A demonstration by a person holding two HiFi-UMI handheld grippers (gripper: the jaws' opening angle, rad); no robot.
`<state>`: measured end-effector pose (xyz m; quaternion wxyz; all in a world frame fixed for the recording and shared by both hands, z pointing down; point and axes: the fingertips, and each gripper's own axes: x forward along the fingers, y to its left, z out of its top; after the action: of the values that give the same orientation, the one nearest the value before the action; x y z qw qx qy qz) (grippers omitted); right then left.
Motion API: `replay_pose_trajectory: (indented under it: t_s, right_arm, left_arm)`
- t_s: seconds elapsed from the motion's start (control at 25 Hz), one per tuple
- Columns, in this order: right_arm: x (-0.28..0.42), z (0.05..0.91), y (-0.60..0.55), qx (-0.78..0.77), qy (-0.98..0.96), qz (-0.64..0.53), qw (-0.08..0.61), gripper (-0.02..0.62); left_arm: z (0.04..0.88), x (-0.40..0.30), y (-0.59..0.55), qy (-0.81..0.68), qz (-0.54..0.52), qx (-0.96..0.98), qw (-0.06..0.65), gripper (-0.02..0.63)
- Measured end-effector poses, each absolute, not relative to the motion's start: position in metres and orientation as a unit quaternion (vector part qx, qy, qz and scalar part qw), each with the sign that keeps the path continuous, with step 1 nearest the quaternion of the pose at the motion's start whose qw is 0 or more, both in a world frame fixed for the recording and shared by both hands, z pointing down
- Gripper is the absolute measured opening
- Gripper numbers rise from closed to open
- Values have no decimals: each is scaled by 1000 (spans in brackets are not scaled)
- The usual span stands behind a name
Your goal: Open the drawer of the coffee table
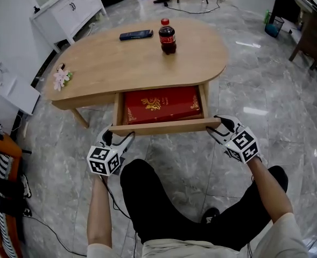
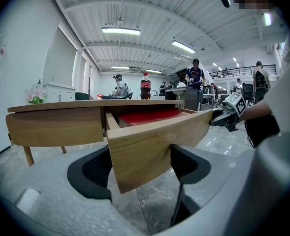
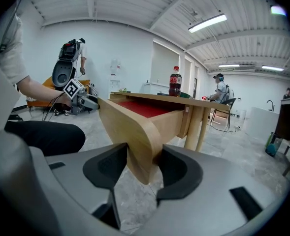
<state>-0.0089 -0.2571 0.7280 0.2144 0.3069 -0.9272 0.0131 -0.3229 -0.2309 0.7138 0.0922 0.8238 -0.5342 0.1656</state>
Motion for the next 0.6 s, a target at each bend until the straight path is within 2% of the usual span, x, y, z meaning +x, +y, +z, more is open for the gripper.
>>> replay_pose_trajectory:
  t_s: [0.6]
  right_arm:
    - [-13,731,-239,275,-934,-3,227,195]
  left_arm:
    - [727,-322,-217,-532,173,824,93,374]
